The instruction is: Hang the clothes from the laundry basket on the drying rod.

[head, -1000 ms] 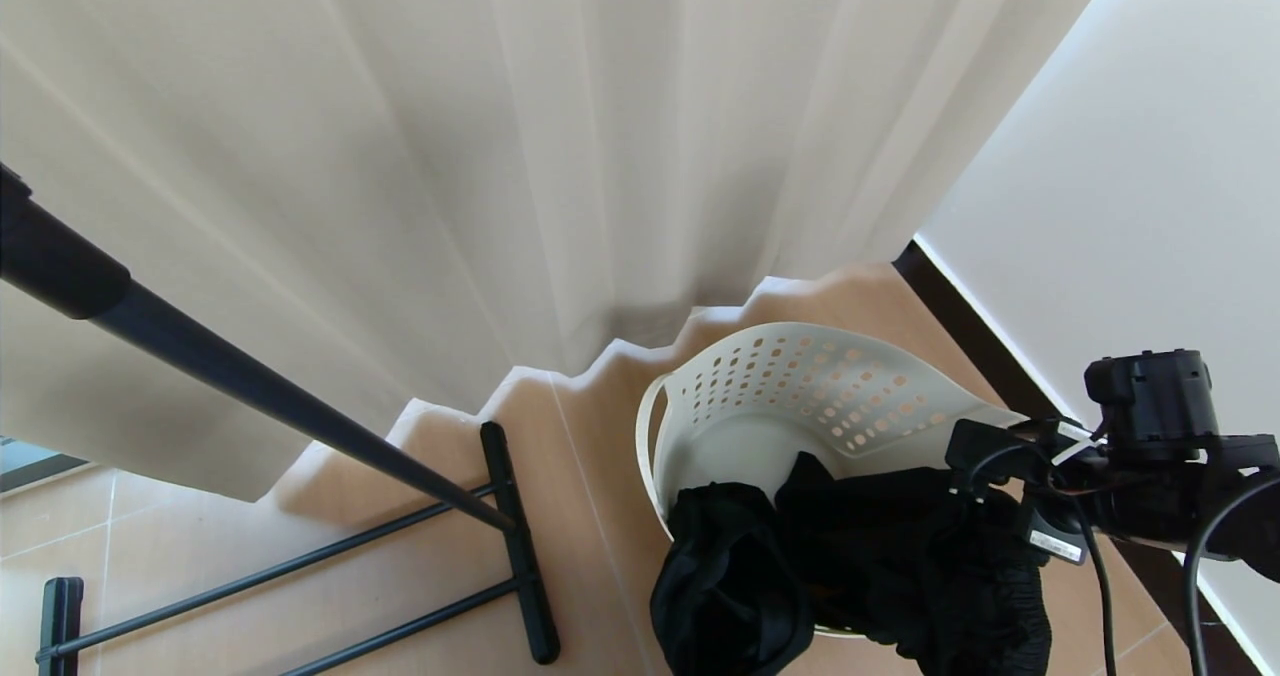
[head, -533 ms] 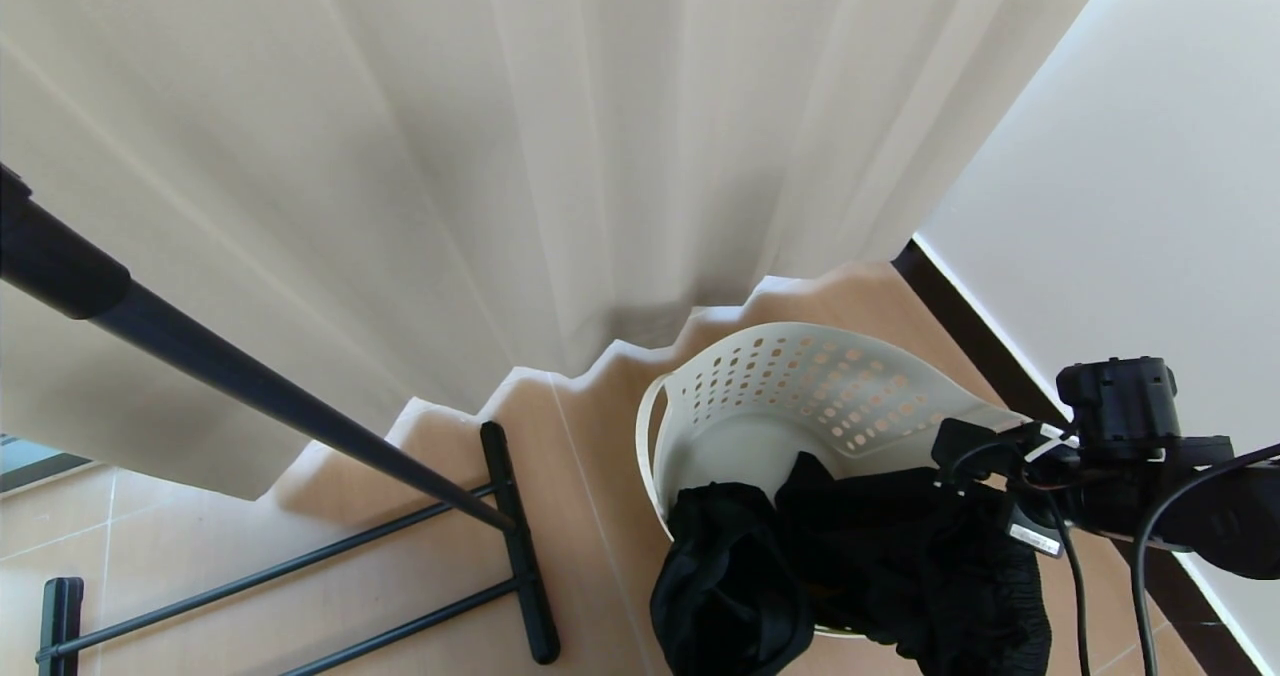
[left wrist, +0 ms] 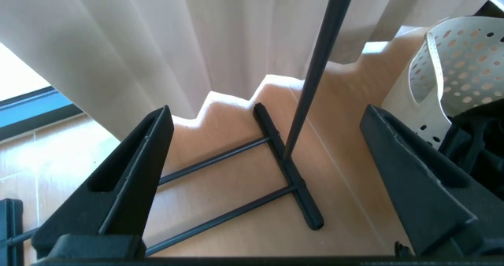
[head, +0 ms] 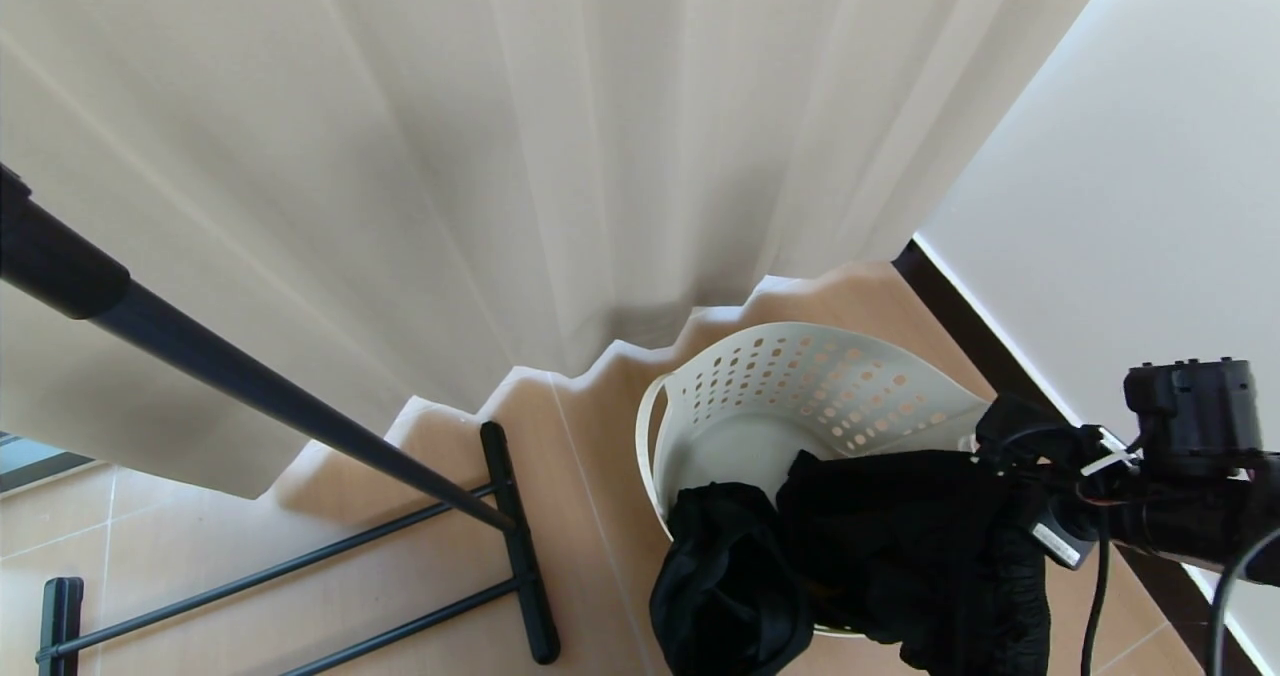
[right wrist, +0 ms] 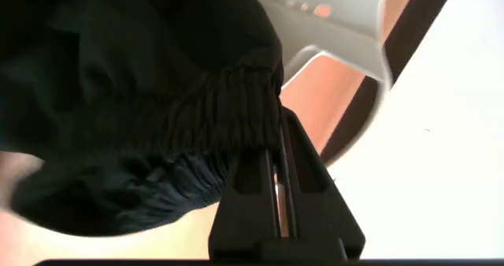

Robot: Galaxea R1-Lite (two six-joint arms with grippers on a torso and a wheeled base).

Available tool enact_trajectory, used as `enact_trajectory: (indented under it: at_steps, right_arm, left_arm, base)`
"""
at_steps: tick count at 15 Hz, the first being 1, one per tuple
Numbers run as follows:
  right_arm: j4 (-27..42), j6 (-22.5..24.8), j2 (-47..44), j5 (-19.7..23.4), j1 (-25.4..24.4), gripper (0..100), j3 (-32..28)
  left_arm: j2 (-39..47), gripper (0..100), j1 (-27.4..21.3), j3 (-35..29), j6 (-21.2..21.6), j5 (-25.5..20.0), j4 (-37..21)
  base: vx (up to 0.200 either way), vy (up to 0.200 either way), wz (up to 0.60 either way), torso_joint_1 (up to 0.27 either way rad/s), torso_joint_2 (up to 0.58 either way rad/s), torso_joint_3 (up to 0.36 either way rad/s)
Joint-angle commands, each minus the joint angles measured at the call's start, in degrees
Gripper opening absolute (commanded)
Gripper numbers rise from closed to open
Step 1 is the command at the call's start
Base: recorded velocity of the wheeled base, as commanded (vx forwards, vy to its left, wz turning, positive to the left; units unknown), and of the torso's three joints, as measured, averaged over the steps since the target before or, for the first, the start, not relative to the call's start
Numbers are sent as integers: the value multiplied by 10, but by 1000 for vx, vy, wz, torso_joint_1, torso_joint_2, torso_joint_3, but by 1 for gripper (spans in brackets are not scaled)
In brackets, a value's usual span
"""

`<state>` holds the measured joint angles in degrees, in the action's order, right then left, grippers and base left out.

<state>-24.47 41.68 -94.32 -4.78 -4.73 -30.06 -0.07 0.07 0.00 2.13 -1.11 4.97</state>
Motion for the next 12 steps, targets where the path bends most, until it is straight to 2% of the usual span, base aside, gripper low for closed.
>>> enact_trajectory:
  at_steps: [1,4,6,12]
  right_arm:
    - [0,-93,175,4,-55,0,65]
    - [5,-159,304,2,-110,0,105]
    - [2,-163,363,2,-112,0,129]
    - [-3,-163,371,-20,-114,0,129]
  left_arm:
    - [1,100,-1,0,2,0,0]
    - [1,100,-1,0,2,0,0]
    - [1,100,-1,0,2,-1,0]
    - [1,100,-1,0,2,-1,0]
  base:
    - [0,0,0,0,0,0]
    - [0,0,0,0,0,0]
    - [0,0,0,0,0,0]
    - [0,0,0,0,0,0]
